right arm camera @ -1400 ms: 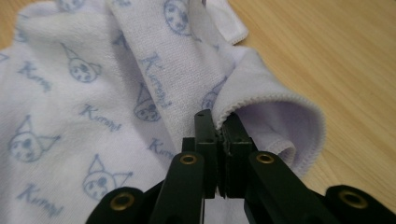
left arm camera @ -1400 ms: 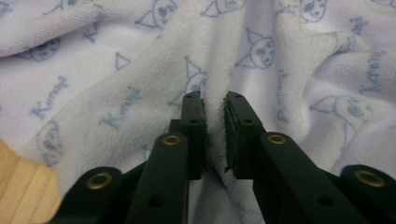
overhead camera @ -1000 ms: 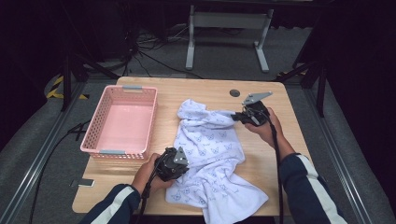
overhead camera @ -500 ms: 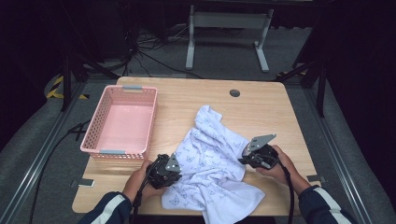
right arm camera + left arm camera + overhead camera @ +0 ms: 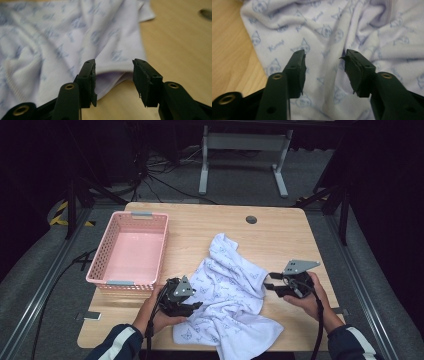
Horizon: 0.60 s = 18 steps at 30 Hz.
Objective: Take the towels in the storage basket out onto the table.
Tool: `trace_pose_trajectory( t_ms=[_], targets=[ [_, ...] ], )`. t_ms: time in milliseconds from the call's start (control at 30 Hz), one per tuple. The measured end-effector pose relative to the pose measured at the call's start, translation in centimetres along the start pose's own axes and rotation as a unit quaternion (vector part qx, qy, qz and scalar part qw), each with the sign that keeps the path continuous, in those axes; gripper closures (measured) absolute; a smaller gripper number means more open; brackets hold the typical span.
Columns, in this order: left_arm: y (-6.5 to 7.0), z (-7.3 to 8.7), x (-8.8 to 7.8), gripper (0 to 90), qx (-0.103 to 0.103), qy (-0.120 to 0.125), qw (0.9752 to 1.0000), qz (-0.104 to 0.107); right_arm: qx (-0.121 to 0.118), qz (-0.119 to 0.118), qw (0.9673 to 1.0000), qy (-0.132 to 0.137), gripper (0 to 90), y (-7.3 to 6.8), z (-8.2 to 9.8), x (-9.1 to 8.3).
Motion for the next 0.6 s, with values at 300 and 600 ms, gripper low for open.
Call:
trace_pose_trajectory(
  t_ms=[300, 600],
  targets=[
    [-1.0, -1.3, 4.2, 47.7, 0.007, -0.037, 0.9991, 0.018, 0.018, 0.026, 0.9984, -0.047, 53.8, 4.3, -4.5, 7.5],
    [-0.8, -0.9, 5.3, 71.4, 0.014, -0.057, 0.9968, 0.055, 0.045, 0.005, 0.9939, -0.101, 50.6, 4.9, -3.9, 12.1]
  ],
)
Point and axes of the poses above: each handheld gripper's, and its own axes: x roughly forward along the jaws, z roughly out of its underside, y roughly to its right, the point moved 1 cm from there along x, roughly forward along the jaws, and after that the axes turned 12 degrees about x, right-handed, at the moved point
